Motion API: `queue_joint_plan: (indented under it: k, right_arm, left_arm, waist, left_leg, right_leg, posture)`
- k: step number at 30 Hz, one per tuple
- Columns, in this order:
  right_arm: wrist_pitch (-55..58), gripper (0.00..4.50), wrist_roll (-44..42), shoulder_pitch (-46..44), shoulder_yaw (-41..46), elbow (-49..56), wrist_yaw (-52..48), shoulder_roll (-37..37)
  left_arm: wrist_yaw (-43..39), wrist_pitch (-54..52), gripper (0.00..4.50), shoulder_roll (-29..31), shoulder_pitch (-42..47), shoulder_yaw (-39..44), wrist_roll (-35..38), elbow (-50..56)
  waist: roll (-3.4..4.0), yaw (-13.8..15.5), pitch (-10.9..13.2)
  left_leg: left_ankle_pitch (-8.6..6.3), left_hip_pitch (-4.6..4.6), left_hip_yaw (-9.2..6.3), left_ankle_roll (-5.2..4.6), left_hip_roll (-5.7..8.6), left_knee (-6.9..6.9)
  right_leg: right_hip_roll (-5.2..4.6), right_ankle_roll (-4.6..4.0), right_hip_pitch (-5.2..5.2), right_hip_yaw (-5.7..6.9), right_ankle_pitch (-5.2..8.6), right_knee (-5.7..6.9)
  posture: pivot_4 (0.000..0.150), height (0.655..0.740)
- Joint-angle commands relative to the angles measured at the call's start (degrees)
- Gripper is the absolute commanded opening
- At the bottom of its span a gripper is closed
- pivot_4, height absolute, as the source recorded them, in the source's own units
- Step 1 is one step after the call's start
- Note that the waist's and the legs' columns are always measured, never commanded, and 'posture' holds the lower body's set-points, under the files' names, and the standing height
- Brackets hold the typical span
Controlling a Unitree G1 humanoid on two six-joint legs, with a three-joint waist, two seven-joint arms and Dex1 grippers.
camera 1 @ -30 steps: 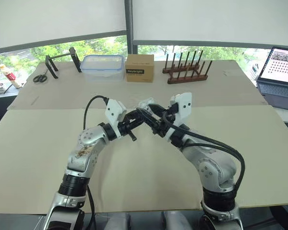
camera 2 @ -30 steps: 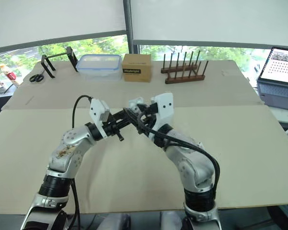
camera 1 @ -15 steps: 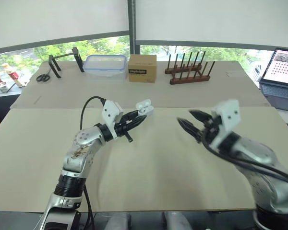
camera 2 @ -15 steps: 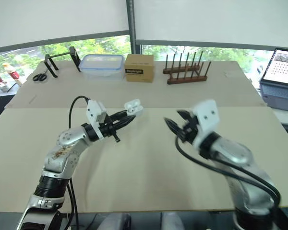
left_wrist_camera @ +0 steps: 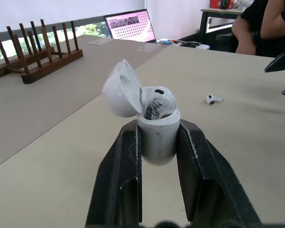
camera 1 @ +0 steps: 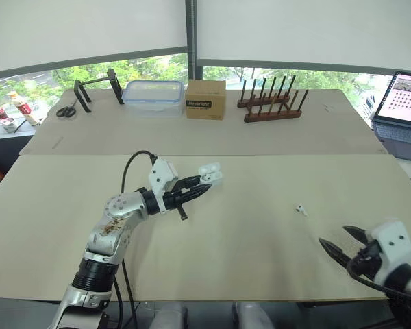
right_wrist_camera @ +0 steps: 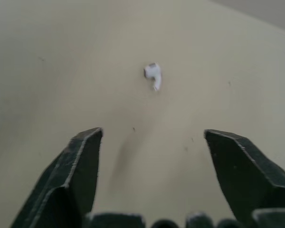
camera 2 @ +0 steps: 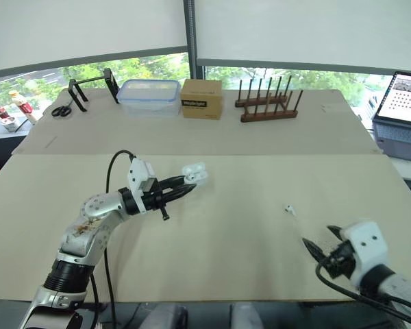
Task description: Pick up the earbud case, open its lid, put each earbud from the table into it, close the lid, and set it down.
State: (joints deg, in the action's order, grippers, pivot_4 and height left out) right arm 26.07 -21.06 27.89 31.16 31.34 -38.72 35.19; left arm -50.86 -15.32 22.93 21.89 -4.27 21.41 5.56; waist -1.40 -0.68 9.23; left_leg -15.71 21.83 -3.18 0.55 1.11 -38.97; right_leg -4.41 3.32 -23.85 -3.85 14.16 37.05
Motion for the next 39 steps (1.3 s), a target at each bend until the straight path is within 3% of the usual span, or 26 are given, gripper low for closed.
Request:
queue_joint_plan:
  k: [1,7,15,22,31,39]
  right_arm:
    - [-1.7,4.5,-0.9,1.1,3.2,-1.6,-1.7,0.8]
    - [-0.3,4.5,-0.8,-1.4,1.2,-2.4,-2.7,3.3]
    - [5.7,4.5,0.5,-19.8,-11.9,-9.3,-1.2,6.8]
    - [1.3,4.5,5.4,-32.4,-19.7,-21.3,1.3,4.9]
    - [1.6,4.5,5.6,-36.6,-20.6,-31.8,0.7,3.2]
    - [4.0,1.93,3.8,-32.6,-21.2,-28.5,-2.0,4.3]
  left_arm:
    - [-0.6,-0.2,0.52,0.4,0.5,0.2,1.1,2.4]
    - [-0.7,-0.5,0.52,0.5,0.3,0.2,1.3,2.7]
    - [-0.3,-1.6,0.52,0.1,0.3,-0.2,1.5,3.7]
    - [-0.1,-2.0,0.52,0.1,-0.2,-0.6,1.5,4.6]
    - [0.1,-2.3,0.52,0.4,-0.7,-0.6,1.8,5.4]
    - [0.4,-3.0,0.52,0.7,-0.7,-0.5,2.2,6.2]
  waist:
    - [0.0,0.0,0.0]
    - [0.0,0.0,0.0]
    - [0.0,0.0,0.0]
    - [0.0,0.3,0.0]
    - [0.01,0.1,0.0]
    - [0.0,0.3,0.0]
  left_leg:
    - [0.0,0.0,0.0,0.0,0.0,0.0]
    - [0.0,0.01,0.0,0.0,0.0,-0.01]
    - [0.0,-0.01,0.01,0.0,0.01,-0.01]
    - [0.0,0.16,0.01,0.01,0.04,-0.09]
    - [0.0,0.16,0.03,0.0,0.02,-0.08]
    - [0.0,0.15,0.01,0.0,0.02,-0.08]
  right_leg:
    - [0.0,0.0,0.0,0.0,0.0,0.0]
    - [-0.01,0.0,0.0,0.0,0.0,-0.01]
    - [0.01,0.0,0.0,-0.01,0.0,0.0]
    - [-0.03,0.0,-0.13,0.01,-0.01,0.03]
    - [-0.03,-0.01,-0.17,-0.01,-0.01,0.07]
    - [-0.03,0.0,-0.14,0.0,-0.01,0.06]
  posture:
    - [0.15,0.74]
    - [0.15,0.74]
    - [0.15,0.74]
    - [0.15,0.74]
    - [0.15,0.74]
    - [0.15,0.74]
